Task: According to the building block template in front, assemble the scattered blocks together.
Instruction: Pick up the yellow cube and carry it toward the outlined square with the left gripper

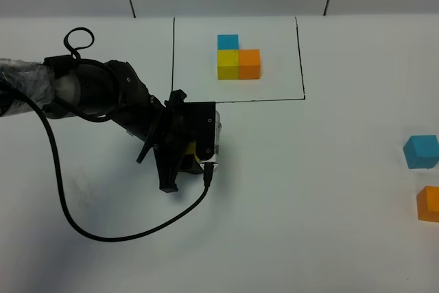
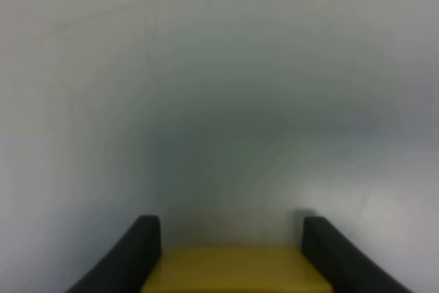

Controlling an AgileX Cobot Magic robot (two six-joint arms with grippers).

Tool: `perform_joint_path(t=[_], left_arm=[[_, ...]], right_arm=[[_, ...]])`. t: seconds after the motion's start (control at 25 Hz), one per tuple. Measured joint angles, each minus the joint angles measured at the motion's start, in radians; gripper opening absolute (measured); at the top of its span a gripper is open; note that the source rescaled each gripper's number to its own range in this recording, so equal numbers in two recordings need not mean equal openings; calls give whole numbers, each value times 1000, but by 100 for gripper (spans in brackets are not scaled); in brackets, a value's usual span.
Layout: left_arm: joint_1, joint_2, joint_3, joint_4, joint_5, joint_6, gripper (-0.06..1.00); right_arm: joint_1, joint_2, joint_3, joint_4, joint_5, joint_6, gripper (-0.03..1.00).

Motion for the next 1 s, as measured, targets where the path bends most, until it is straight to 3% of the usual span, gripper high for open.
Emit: perform_joint_path(t=[0.76, 0.88, 1.0], left_arm=[[0, 3, -1, -26, 3, -62, 54], [0, 4, -1, -26, 3, -95, 63], [0, 4, -1, -26, 3, -105, 82]], right_arm=[[0, 0, 0, 0, 0, 0, 0], [0, 0, 0, 0, 0, 0, 0], [0, 0, 0, 0, 0, 0, 0]])
